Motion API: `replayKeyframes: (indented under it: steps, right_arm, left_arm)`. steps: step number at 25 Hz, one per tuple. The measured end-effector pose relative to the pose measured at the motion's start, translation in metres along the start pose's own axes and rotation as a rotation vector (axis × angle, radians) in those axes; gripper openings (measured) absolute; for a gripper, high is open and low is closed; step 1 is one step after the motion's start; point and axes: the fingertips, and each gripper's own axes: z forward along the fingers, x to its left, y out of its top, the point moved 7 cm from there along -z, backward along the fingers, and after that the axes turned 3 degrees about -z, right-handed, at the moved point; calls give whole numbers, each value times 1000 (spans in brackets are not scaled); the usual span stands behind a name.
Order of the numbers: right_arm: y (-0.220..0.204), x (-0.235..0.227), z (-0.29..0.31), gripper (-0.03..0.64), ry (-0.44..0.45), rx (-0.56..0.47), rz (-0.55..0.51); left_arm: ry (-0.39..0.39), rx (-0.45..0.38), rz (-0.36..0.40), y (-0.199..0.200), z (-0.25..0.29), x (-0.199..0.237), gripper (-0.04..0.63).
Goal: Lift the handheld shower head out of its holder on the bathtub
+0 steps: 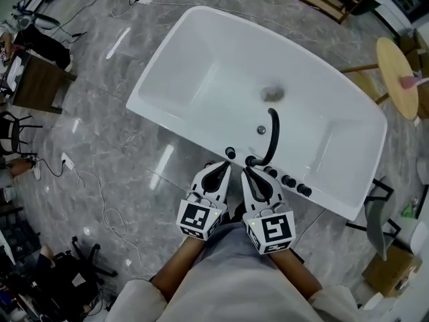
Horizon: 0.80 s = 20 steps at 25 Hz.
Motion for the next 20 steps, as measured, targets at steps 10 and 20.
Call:
replayKeyframes:
  steps: [10, 20]
  right_arm:
    - [-22, 7, 31, 21, -163, -10, 49]
    - [-74, -6, 38, 21, -172, -17, -30]
  left_arm:
    - [-111, 73, 41, -32, 17, 38, 6]
    - [6, 110, 74, -90, 31, 53, 6]
